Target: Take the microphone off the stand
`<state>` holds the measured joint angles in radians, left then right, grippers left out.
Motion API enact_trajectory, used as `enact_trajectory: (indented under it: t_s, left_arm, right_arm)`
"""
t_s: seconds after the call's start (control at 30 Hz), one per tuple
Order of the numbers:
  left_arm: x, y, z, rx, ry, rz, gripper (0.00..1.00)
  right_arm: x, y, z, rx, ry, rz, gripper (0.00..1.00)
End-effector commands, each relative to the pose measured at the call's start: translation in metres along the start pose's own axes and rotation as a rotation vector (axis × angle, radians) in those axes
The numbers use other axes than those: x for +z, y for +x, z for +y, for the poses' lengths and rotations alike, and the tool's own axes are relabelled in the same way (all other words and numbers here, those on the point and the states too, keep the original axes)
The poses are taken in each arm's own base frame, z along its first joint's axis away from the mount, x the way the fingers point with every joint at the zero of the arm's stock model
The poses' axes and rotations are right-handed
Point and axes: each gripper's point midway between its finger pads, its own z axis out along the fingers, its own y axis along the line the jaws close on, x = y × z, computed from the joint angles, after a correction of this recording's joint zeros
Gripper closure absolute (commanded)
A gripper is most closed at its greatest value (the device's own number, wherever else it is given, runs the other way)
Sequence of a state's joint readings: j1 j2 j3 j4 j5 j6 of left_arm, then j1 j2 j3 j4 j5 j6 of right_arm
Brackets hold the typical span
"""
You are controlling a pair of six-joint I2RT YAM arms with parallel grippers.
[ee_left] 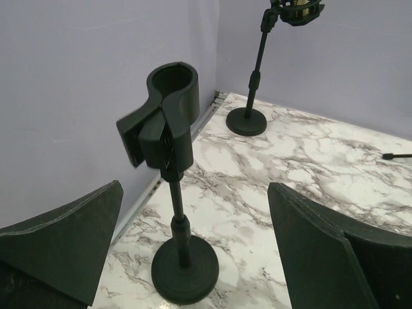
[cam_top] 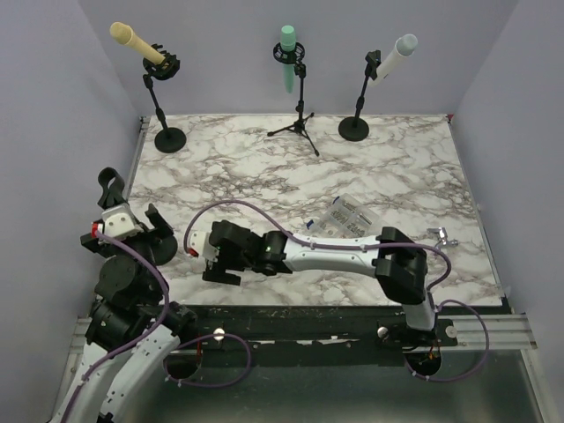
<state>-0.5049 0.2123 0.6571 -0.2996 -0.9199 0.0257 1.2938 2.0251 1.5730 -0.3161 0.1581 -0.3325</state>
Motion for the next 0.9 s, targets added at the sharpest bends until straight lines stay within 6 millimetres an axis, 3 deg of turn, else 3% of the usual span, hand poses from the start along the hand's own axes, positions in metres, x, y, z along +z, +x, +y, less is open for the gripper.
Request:
enact_trajectory:
  t_s: [0.0,0.1,0.3,0.57,0.73,0.87]
  left_arm:
    - [-0.009,-0.011,-0.003,-0.027,0.068,0.060,0.01]
    - [-0.020,-0.018,-0.010,-0.062,0.146,0.114,0.01]
    - [-0.043,-0.053,-0.017,-0.115,0.287,0.179,0.02]
    - [-0.039,-0.088,-0.021,-0.099,0.288,0.210,0.01]
    - [-0.032,-0.088,-0.034,-0.067,0.309,0.238,0.02]
    - [-0.022,-0.070,-0.029,-0.009,0.217,0.291,0.01]
  right_arm:
    - [-0.035,-0.036,-0.005,0.058,-0.038,-0.122,0.00]
    - [-0.053,-0.045,-0.004,0.087,-0.057,-0.174,0.00]
    - [-0.088,-0.053,-0.001,0.159,-0.076,-0.284,0.00]
    - [-0.113,-0.045,0.013,0.204,-0.137,-0.347,0.00]
    - [-0.124,-0.036,0.011,0.213,-0.118,-0.373,0.00]
    - [-0.134,-0.044,0.011,0.218,-0.133,-0.404,0.00]
